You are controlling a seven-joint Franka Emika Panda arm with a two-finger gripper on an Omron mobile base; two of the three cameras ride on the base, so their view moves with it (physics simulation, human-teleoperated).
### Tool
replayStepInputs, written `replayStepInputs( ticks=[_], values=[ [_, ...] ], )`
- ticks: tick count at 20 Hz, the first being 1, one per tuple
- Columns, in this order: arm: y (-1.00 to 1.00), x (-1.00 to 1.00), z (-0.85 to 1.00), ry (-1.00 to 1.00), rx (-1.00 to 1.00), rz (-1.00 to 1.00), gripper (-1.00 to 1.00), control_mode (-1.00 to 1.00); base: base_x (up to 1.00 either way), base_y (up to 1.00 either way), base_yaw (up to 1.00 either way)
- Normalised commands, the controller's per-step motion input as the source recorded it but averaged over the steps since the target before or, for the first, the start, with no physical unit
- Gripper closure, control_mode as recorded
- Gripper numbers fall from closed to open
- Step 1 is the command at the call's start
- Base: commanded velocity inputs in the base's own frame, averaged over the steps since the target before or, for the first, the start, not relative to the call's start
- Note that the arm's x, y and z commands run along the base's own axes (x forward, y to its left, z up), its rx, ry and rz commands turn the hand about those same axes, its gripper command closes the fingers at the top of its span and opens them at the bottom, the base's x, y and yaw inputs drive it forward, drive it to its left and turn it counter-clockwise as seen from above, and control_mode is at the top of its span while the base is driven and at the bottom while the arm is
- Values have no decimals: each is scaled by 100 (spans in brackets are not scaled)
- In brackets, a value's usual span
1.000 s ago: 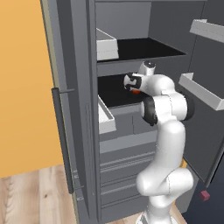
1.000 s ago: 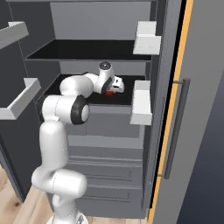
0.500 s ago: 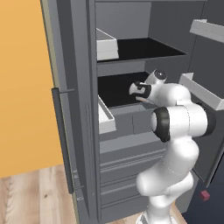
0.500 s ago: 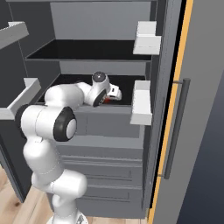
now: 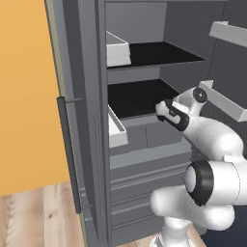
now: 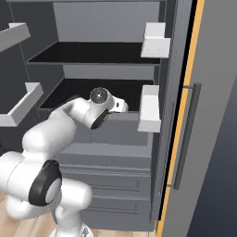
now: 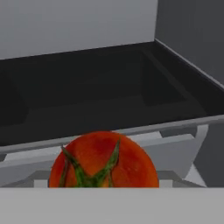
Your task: Take the cheese, chicken drumstick, and tomato from the fridge and place them on the plate on the dining counter to create an appetizer plate.
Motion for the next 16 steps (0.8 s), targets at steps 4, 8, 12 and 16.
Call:
replayStepInputs(
  ticks=[4,8,12,16],
  values=[
    [0,-89,98,11,0,4,100,-100,0,0,0],
    [0,-78,71,15,0,6,100,-100,0,0,0],
    [0,-70,58,14,0,6,100,-100,0,0,0],
    [0,-68,46,8,0,6,100,-100,0,0,0]
  ],
)
